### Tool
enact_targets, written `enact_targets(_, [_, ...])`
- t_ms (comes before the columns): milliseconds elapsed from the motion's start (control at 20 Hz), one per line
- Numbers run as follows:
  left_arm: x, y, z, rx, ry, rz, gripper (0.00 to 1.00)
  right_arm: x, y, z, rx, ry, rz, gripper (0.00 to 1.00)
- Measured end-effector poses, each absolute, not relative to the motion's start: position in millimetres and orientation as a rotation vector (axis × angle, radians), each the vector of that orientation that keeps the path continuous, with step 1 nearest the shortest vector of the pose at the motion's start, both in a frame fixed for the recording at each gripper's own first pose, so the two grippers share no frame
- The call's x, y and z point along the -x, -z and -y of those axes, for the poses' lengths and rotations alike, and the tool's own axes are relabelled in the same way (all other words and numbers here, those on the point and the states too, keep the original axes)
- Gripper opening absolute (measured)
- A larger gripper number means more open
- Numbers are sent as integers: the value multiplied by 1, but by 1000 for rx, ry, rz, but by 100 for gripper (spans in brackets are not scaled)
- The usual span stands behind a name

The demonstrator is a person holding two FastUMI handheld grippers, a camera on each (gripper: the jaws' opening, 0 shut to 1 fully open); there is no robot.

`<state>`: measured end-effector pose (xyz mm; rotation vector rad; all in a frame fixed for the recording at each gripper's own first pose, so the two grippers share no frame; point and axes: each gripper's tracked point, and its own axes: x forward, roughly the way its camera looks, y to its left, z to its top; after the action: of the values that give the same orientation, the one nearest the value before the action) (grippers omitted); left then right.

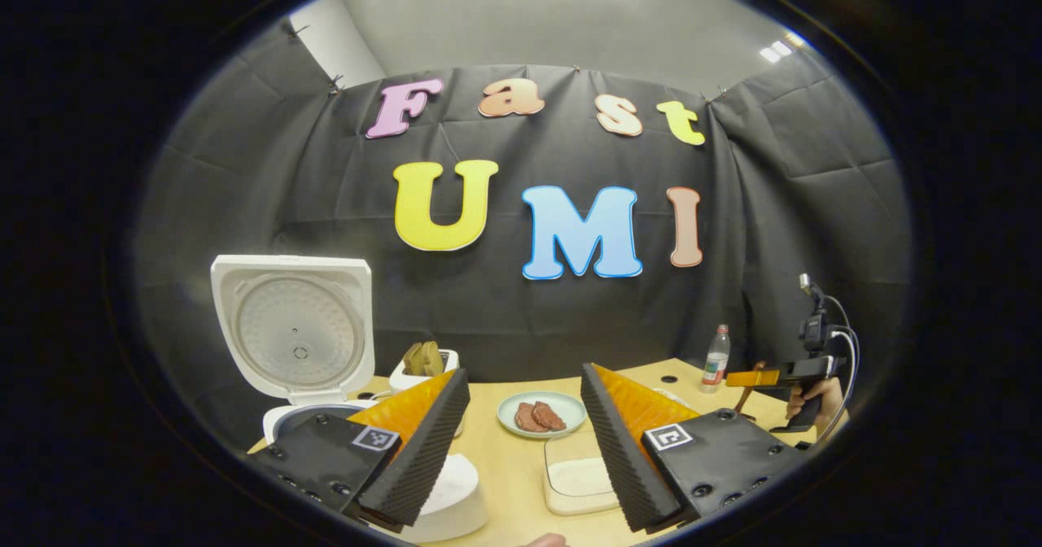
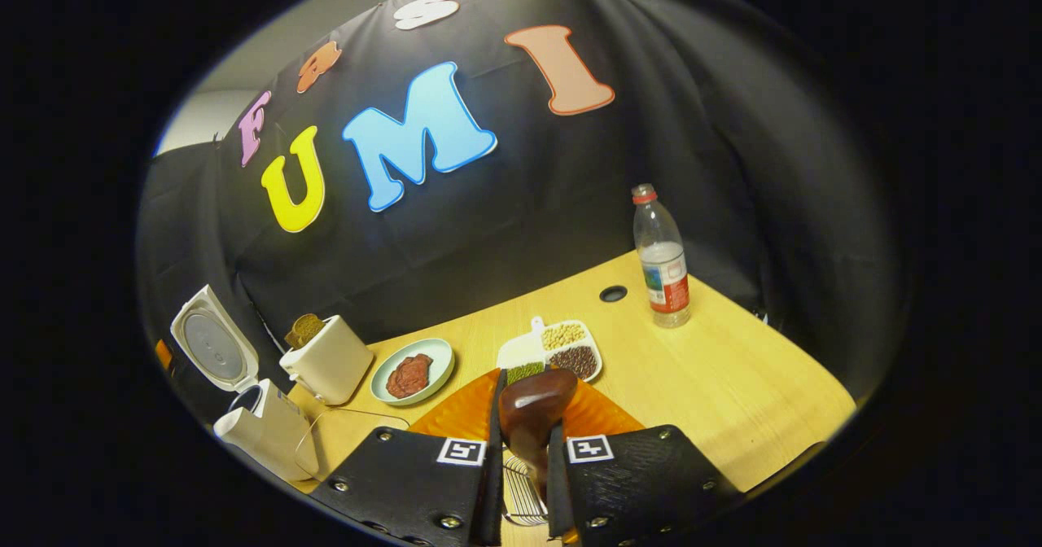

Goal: Close the left gripper, press the button to open the rice cooker; take a wooden spoon from the chopstick holder with the right hand, scoop a spoonful of rice and pour it into the rice cooker, then put the wooden spoon back into the chopstick holder.

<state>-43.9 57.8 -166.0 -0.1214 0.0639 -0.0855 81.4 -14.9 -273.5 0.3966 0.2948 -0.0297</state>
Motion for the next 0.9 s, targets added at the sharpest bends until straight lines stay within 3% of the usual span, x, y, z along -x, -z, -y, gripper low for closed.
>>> enact_targets(200, [41, 171, -60, 125, 82, -72, 94, -80, 256, 51, -289, 113, -235, 35])
enact_targets(350, [39, 173, -62, 135, 76, -74, 95, -71, 237, 72, -247, 157, -189, 63])
enact_targets(450, [37, 170, -64, 138, 71, -71, 95, -64, 224, 82, -224, 173, -162, 67])
enact_targets(500, [35, 167, -67, 135, 63, -66, 95, -59, 219, 87, -209, 182, -156, 76])
enact_targets(550, [34, 164, -73, 133, 47, -63, 95, -56, 214, 94, -193, 191, -147, 93])
enact_targets(900, [5, 115, -145, 136, -98, -31, 99, -29, 194, 98, -153, 164, -99, 94])
